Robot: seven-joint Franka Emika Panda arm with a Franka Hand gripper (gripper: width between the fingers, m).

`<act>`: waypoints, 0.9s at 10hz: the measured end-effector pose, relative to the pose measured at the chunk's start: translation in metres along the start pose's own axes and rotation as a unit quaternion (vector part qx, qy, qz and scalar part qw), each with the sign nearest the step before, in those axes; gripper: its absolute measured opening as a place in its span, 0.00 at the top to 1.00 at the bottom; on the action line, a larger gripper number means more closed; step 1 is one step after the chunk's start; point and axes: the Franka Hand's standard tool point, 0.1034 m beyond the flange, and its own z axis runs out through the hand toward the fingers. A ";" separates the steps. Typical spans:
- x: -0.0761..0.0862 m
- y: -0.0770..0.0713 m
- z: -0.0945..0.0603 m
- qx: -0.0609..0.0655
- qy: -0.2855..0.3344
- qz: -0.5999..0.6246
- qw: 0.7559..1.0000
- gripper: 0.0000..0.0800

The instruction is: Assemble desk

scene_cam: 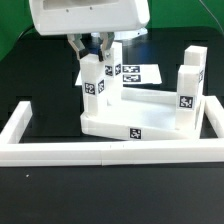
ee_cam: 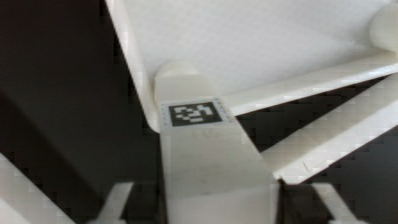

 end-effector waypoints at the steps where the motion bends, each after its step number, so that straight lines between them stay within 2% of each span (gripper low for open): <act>1: 0.000 0.000 0.000 0.000 0.000 0.031 1.000 0.64; 3: 0.000 0.001 0.001 -0.001 0.001 0.106 0.994 0.64; 5: 0.005 -0.007 0.005 0.010 0.021 0.299 0.954 0.64; 6: 0.005 -0.013 0.006 0.022 0.022 0.383 0.923 0.64; 7: 0.011 -0.015 0.004 0.063 0.033 0.464 0.883 0.64; 8: 0.012 -0.016 0.005 0.080 0.035 0.509 0.856 0.64; 9: 0.012 -0.016 0.005 0.078 0.033 0.519 0.851 0.62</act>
Offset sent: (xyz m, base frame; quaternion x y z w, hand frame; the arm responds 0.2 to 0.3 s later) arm 0.0031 0.0003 -0.0227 0.0179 0.0282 0.4345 0.9001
